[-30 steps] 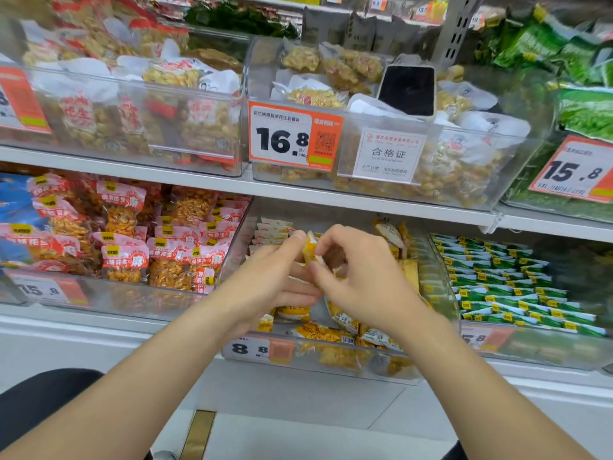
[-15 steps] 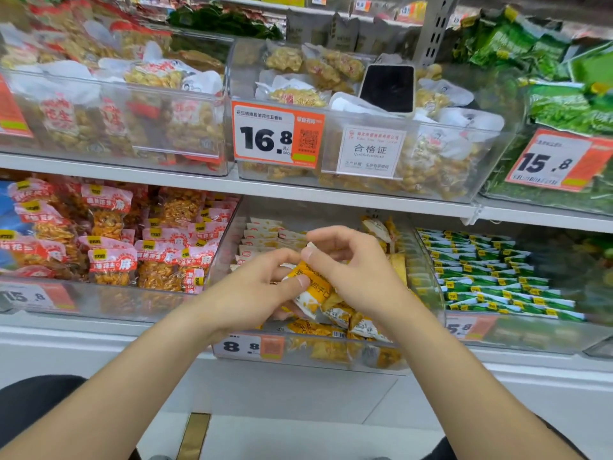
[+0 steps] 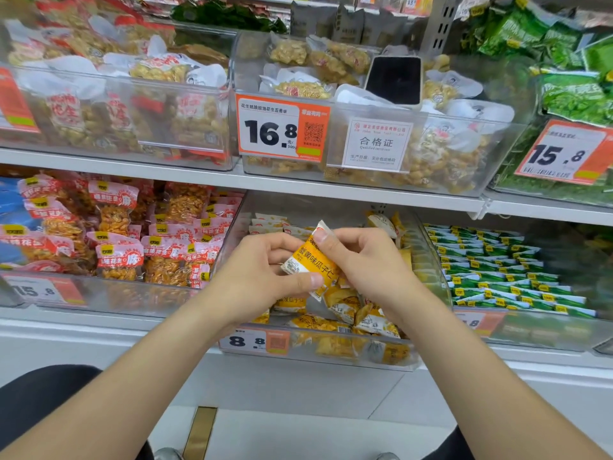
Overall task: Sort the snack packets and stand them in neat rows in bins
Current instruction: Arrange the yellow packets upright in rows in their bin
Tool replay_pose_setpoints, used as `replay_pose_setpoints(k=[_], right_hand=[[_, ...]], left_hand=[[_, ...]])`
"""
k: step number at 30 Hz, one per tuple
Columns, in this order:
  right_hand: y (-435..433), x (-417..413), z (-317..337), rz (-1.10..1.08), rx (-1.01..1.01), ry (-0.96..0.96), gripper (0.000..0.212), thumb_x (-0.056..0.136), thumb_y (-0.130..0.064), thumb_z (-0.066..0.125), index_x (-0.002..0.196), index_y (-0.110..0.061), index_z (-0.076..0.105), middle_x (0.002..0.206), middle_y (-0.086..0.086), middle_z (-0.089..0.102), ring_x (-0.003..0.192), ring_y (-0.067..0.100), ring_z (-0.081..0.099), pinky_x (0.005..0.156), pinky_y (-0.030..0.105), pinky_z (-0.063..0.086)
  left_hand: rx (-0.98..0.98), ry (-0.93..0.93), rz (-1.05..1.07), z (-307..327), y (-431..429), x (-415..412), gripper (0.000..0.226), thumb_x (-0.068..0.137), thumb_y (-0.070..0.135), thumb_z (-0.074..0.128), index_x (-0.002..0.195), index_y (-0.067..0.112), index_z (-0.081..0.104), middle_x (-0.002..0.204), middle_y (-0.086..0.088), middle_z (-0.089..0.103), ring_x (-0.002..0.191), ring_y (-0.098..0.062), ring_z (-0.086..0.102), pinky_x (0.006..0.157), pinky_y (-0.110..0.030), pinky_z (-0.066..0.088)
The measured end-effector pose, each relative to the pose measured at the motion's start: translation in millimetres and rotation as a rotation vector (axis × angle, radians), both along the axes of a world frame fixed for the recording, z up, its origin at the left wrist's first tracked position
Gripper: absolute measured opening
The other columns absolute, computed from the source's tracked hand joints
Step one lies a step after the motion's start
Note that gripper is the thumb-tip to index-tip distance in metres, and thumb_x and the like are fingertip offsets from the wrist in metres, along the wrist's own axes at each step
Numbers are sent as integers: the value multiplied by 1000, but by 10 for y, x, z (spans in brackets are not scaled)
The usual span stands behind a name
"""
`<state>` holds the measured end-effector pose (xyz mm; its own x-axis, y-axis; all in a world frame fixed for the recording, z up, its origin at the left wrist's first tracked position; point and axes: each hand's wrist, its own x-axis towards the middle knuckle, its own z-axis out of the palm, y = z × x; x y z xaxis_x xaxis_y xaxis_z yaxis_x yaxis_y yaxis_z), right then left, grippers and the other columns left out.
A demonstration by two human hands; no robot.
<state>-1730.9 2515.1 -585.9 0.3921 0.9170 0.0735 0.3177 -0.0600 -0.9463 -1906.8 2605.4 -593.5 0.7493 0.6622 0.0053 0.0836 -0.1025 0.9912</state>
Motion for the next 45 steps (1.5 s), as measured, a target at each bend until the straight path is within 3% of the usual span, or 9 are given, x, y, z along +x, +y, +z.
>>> replay_pose_setpoints(k=[6,10,13,16,22,27,32,37,45], right_hand=[[19,91,39,161,-69,379,35,95,-36,75,108,-4,80,78,4,68,62,13,48,52,22,45],[-39,93,73,194,-35,-30,18,95,-28,78,108,-17,80,85,3,79,66,20,68,59,31,59],[-18,57,-32,198,-51,-372,11,94,-24,80,104,-27,78,88,-9,78,76,12,75,74,41,64],[67,84,-169,91,-138,-804,17,97,-27,75,113,-29,77,93,-13,74,88,8,68,85,34,57],[362,-117,-511,289,-321,-1002,27,97,-23,72,123,-26,73,112,4,74,113,26,63,88,39,56],[548,-166,-543,199,-338,-812,30,80,-38,90,99,-28,69,96,-5,63,104,22,58,79,34,50],[525,-37,-377,67,-520,-971,69,56,-77,87,77,-16,64,87,3,65,88,23,62,66,39,55],[331,136,-307,499,-645,-806,34,70,-47,96,89,-25,79,77,-13,74,75,1,69,75,30,60],[265,182,-225,400,-457,-886,23,86,-35,83,108,-31,78,88,-13,72,91,2,62,84,38,60]], left_hand=[[0,7,-3,48,78,-59,40,79,4,87,115,12,72,105,-5,81,93,-26,79,87,-37,63],[42,62,9,13,101,-87,38,82,0,86,113,16,71,103,-4,81,91,-23,78,84,-36,62],[385,254,99,-77,198,-130,45,76,12,94,108,31,68,94,6,78,83,-9,76,76,-34,63],[617,398,181,-200,241,-175,41,83,4,83,109,31,66,96,9,68,74,-7,71,72,-32,62],[865,530,140,-365,270,-202,37,90,-1,65,117,24,68,110,3,68,104,-17,65,89,-36,57],[885,556,107,-424,260,-165,34,90,6,66,118,24,67,113,2,67,106,-18,64,91,-38,55],[870,544,30,-451,255,-161,27,94,7,58,106,29,68,109,5,62,102,-19,61,85,-43,56],[930,715,-148,-442,225,-99,42,102,5,46,125,31,70,126,6,51,106,-18,42,93,-43,47],[874,841,-247,-418,281,-28,39,106,17,38,132,28,65,140,7,50,125,-24,40,103,-51,38]])
